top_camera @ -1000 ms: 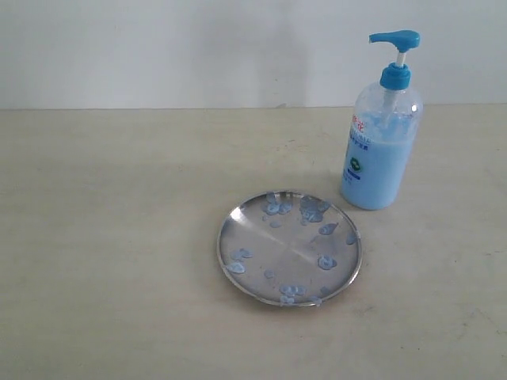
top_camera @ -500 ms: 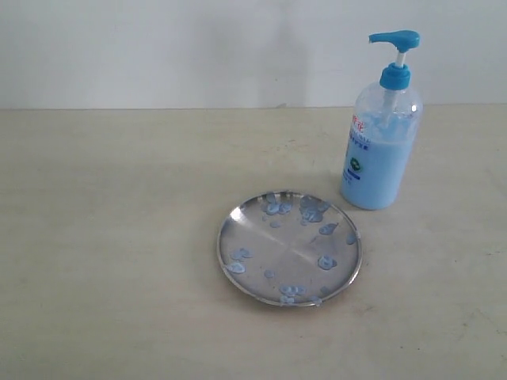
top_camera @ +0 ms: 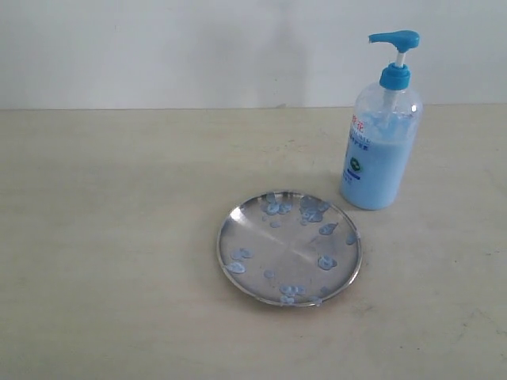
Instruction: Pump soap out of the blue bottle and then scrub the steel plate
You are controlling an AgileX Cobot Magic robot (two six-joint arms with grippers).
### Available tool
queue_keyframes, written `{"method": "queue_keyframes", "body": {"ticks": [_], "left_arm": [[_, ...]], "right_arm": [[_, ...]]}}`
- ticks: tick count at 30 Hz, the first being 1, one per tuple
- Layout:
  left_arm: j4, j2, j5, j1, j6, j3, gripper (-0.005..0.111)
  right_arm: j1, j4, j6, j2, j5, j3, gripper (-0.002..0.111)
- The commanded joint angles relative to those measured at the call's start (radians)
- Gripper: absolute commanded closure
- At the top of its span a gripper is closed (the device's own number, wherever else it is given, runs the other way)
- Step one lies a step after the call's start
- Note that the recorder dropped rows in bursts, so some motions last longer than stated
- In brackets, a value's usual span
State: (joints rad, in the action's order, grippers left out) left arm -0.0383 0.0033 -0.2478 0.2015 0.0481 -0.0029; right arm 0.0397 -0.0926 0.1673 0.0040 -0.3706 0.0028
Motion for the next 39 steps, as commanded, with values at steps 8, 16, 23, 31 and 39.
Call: {"method": "queue_keyframes", "body": {"ticks": [8, 16, 23, 31, 39], "left_arm": [[-0.004, -0.003, 0.012, 0.003, 0.005, 0.003, 0.102], [-0.004, -0.003, 0.012, 0.003, 0.005, 0.003, 0.102], [-0.004, -0.003, 0.012, 0.003, 0.005, 0.003, 0.102], [-0.004, -0.003, 0.016, -0.026, 0.005, 0.003, 0.102], [-0.004, -0.003, 0.016, -0.073, 0.005, 0.003, 0.102]], "right_arm": [[-0.058, 0.047, -0.04, -0.004, 0.002, -0.003, 0.107], [-0.058, 0.047, -0.038, -0.004, 0.002, -0.003, 0.107], [-0.058, 0.047, -0.038, -0.004, 0.004, -0.003, 0.107], [-0.058, 0.047, -0.039, -0.004, 0.004, -0.003, 0.107], [-0.058, 0.047, -0.039, -0.004, 0.004, -0.003, 0.107]]}}
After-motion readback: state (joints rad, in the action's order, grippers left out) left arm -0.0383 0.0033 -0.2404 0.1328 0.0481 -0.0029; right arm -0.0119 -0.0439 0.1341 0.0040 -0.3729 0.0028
